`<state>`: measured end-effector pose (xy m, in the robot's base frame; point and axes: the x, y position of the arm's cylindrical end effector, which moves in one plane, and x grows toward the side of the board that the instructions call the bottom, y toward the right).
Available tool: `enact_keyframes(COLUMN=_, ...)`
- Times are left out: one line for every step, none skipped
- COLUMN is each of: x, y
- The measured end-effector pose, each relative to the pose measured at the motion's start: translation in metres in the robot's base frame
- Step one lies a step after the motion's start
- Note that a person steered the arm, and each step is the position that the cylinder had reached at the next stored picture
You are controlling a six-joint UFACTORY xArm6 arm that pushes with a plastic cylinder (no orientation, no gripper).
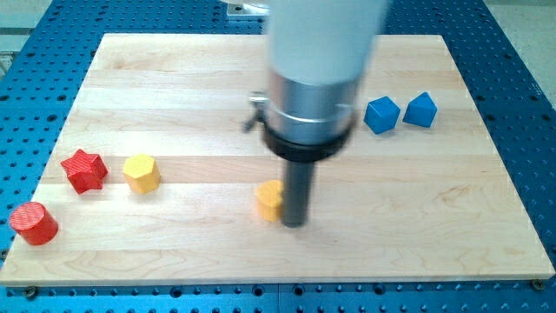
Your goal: Move the heart right to the hexagon
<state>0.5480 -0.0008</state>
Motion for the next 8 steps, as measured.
enact_keyframes(x=-0.021, y=-0.047)
enact_keyframes(x=-0.013, y=-0.071)
enact_keyframes(x=-0.014, y=-0.086)
enact_keyframes(x=-0.014, y=-0.101)
enact_keyframes(x=-0.011, y=-0.087)
enact_keyframes(x=-0.009, y=-0.063)
enact_keyframes(x=-0.003, y=-0.032)
enact_keyframes(x=0.006, y=-0.040)
